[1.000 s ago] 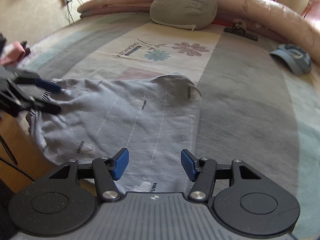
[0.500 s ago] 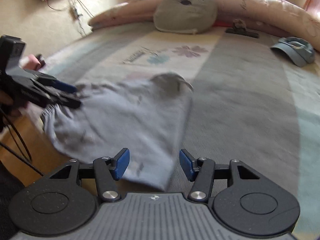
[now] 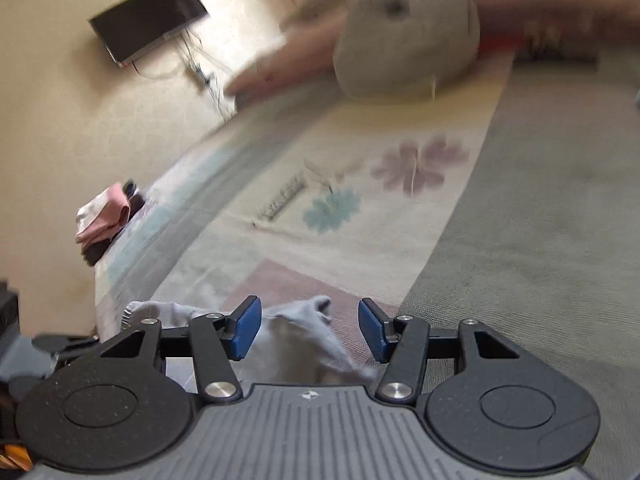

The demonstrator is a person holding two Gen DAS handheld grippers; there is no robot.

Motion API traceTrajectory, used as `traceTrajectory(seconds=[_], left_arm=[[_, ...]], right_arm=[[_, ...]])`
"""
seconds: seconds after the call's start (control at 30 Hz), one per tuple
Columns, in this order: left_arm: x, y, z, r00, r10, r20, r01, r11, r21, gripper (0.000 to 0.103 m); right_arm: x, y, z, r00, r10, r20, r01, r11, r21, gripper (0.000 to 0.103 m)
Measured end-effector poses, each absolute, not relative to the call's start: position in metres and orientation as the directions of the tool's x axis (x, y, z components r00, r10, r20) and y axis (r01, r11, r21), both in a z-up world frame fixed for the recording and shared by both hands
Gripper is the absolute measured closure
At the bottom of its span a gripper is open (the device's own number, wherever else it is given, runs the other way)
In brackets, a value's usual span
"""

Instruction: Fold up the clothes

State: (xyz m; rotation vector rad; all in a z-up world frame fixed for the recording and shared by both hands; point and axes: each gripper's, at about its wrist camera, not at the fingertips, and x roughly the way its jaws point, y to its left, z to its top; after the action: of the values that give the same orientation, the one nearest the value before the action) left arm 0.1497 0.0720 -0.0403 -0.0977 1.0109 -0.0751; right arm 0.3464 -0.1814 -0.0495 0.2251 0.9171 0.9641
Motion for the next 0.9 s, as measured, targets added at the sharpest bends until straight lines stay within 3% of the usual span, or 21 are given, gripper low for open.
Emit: traceTrajectory(seconds=[0.07,0.2,0.33,0.47,0.57,0.6,0.63,0.7,0.77,0.9], left_arm=[[0.149,0.069,-0.04,0.533,-0.087,-0.842,-0.012,0.994,-0.111,0.018],[0.147,0.066,-0.037,0.533,-0.062,-0.844,-0.058,0.992,-0.109,0.018],[0.145,0.066,-0.03,0.541,-0.041,-0.84,-0.078,0.992,-0.099,0.018],[0.143,0.069,-0.022,0.553,-0.021,-0.833,-0.09,0.992,-0.085,0.018],[0.145,0.072,-0.02,0.563,-0.029,-0.826,-0.077,0.993,-0.088,0.017],[0.145,0.073,-0.019,0.565,-0.032,-0.824,-0.073,0.993,-0.088,0.017],[0.147,0.073,-0.02,0.566,-0.035,-0.824,-0.069,0.994,-0.09,0.017],[0.15,0.073,-0.023,0.567,-0.045,-0.822,-0.061,0.993,-0.097,0.017],[0.153,0.072,-0.026,0.569,-0.067,-0.819,-0.045,0.993,-0.112,0.017],[0.157,0.073,-0.033,0.571,-0.11,-0.814,-0.002,0.991,-0.135,0.017]], right_arm=[[0.368,-0.173,-0.066,0.127,0.803,-0.582,-0.568,0.54,0.621,0.045],[0.379,-0.157,-0.083,0.015,0.822,-0.569,-0.528,0.49,0.694,0.085],[0.373,-0.151,-0.064,0.125,0.828,-0.546,-0.633,0.49,0.599,0.094],[0.379,-0.145,-0.058,0.226,0.763,-0.606,-0.665,0.575,0.476,0.094],[0.378,-0.163,-0.048,0.208,0.792,-0.574,-0.644,0.553,0.529,0.09],[0.377,-0.163,-0.046,0.186,0.794,-0.579,-0.632,0.548,0.548,0.084],[0.376,-0.163,-0.045,0.165,0.796,-0.583,-0.621,0.543,0.566,0.071],[0.379,-0.157,-0.053,0.129,0.764,-0.633,-0.587,0.573,0.572,0.054],[0.384,-0.151,-0.069,0.068,0.742,-0.667,-0.535,0.592,0.603,0.054],[0.398,-0.15,-0.088,-0.047,0.81,-0.585,-0.383,0.526,0.759,0.054]])
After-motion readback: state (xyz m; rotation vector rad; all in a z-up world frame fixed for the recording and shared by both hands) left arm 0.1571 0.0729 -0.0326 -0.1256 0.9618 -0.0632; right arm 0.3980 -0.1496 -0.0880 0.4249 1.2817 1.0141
